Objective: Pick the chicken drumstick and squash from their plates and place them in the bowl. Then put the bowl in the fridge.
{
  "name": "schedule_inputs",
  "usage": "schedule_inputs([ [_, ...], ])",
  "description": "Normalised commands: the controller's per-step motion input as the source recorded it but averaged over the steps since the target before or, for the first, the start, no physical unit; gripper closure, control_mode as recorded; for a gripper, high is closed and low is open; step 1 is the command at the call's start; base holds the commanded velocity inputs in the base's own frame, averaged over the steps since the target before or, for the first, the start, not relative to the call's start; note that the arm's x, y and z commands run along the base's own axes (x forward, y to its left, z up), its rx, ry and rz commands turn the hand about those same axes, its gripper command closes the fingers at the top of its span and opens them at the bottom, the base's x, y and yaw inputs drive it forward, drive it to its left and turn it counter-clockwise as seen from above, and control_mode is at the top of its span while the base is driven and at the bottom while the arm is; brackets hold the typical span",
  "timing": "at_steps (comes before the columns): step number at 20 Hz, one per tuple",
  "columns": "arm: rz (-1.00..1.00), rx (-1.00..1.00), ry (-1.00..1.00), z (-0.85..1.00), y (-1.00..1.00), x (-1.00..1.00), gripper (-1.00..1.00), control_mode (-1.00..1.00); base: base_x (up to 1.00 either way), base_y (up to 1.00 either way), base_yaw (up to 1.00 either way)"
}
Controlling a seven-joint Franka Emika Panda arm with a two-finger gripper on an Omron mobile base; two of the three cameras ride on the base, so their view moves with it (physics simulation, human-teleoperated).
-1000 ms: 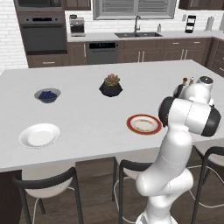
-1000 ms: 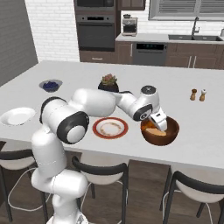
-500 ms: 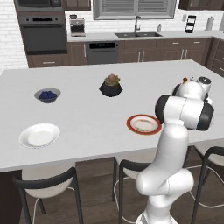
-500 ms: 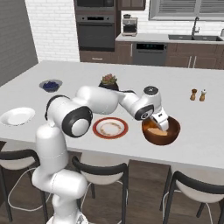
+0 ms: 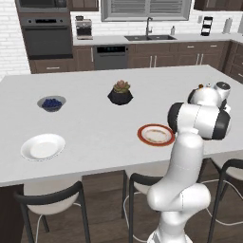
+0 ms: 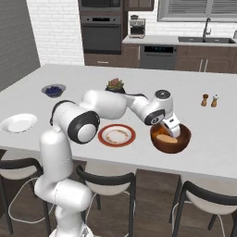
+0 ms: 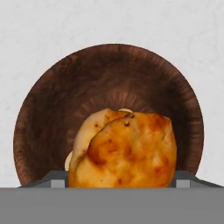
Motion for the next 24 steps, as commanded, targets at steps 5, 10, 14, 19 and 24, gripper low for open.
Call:
schedule_inputs([
  [5,0.00,0.01,0.01,-0.09,0.00,0.34,1.00,-1.00,0.00,0.00,0.00],
  [10,0.00,0.03,0.02,-0.05,0.00,0.29,1.00,-1.00,0.00,0.00,0.00],
  [14,0.00,0.05,0.03,-0.15,-0.02,0.16,1.00,-1.00,0.00,0.00,0.00],
  [19,0.00,0.02,0.06,-0.52,-0.02,0.09,1.00,-1.00,0.00,0.00,0.00],
  [24,0.00,0.00,0.01,-0.50,0.00,0.00,-1.00,-1.00,0.00,0.00,0.00],
])
